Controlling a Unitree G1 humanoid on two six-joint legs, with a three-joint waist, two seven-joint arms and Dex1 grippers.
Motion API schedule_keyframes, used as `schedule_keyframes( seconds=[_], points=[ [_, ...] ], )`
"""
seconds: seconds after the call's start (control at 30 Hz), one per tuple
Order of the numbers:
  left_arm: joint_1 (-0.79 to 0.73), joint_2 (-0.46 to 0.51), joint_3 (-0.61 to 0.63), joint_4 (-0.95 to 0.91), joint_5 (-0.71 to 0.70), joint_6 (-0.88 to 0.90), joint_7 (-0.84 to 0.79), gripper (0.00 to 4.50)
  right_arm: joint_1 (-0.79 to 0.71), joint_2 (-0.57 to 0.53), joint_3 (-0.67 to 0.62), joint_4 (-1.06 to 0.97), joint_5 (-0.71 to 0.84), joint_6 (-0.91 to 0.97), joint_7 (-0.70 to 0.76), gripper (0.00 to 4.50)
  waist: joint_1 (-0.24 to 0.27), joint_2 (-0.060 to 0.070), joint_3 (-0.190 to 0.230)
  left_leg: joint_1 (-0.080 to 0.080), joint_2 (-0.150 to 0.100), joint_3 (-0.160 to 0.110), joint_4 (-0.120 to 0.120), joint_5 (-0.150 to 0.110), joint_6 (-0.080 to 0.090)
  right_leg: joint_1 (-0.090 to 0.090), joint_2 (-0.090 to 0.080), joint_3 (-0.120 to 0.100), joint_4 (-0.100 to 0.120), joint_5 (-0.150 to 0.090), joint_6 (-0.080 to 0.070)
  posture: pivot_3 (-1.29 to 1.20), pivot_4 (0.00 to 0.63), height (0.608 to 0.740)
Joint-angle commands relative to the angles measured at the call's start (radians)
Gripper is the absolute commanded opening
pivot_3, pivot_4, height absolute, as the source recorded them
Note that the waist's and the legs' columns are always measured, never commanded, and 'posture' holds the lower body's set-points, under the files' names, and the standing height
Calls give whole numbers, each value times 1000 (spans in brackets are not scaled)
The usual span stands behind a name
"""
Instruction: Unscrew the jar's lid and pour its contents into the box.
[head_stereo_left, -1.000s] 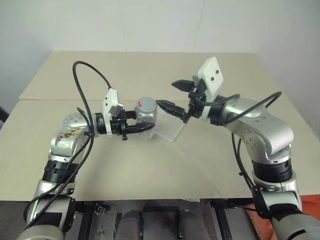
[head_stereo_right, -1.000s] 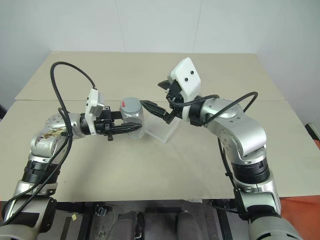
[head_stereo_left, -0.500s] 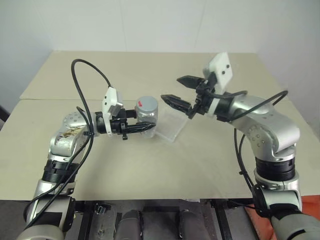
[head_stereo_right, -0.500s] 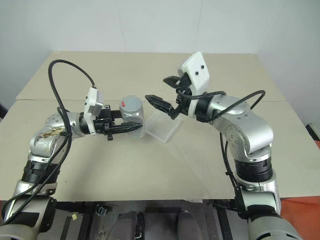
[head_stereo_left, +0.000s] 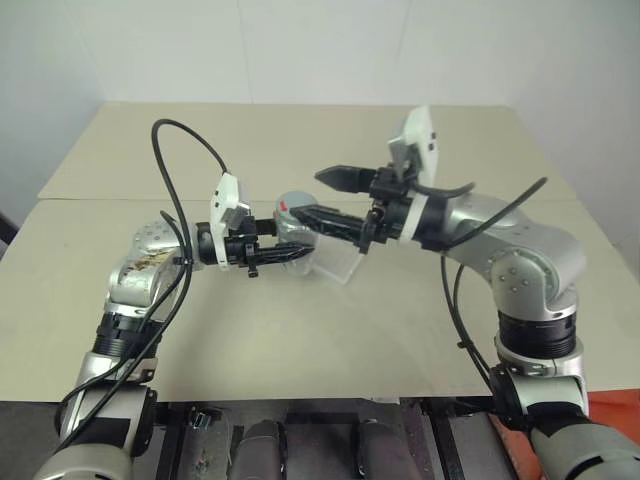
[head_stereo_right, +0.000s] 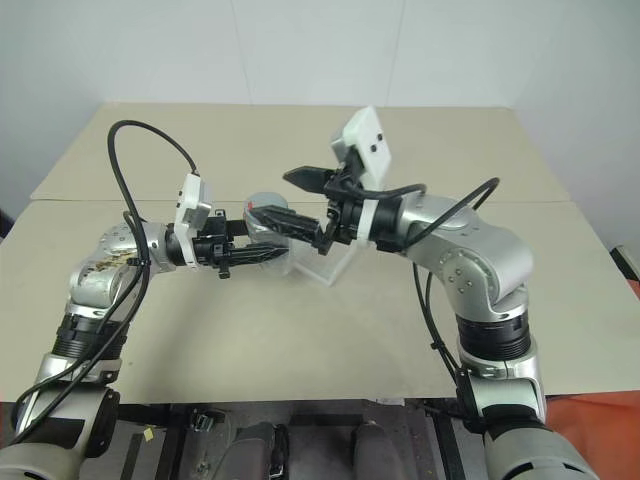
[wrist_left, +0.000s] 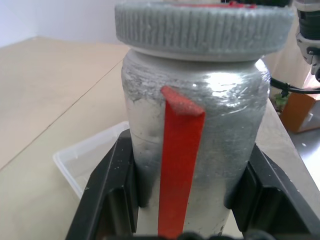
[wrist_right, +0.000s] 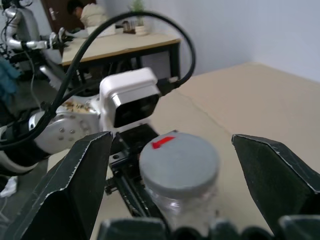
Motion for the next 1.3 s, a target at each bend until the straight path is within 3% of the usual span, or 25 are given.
schedule_keyframes(
  seconds=[0.03, 0.83, 0.93, 1.03, 1.07, 1.3],
  points=[
    [-26, -3, 1, -9, 4, -20, -10, 1953, -27, 9, 16, -22, -24, -16, -18, 4472, 0, 0, 0, 0, 0, 0, 0, 0, 0, 0, 0, 0, 0, 0, 0, 0, 150, 740],
    [-7, -10, 8, -32, 5, -18, -8, 1953, -30, 41, 56, 5, -107, -28, -9, 4472, 0, 0, 0, 0, 0, 0, 0, 0, 0, 0, 0, 0, 0, 0, 0, 0, 150, 740],
    [-6, -6, 9, -33, 5, -17, -10, 1953, -29, 44, 57, 8, -115, -32, -10, 3906, 0, 0, 0, 0, 0, 0, 0, 0, 0, 0, 0, 0, 0, 0, 0, 0, 150, 740],
    [-8, -3, 11, -33, 4, -16, -11, 1953, -30, 48, 58, 14, -124, -35, -11, 2885, 0, 0, 0, 0, 0, 0, 0, 0, 0, 0, 0, 0, 0, 0, 0, 0, 150, 740],
    [-8, -3, 11, -33, 4, -15, -12, 1953, -31, 49, 58, 17, -127, -36, -12, 2762, 0, 0, 0, 0, 0, 0, 0, 0, 0, 0, 0, 0, 0, 0, 0, 0, 150, 740],
    [13, 1, 5, -41, 3, -7, -12, 1953, -38, 52, 46, 17, -133, -36, -13, 2762, 0, 0, 0, 0, 0, 0, 0, 0, 0, 0, 0, 0, 0, 0, 0, 0, 150, 740]
  ],
)
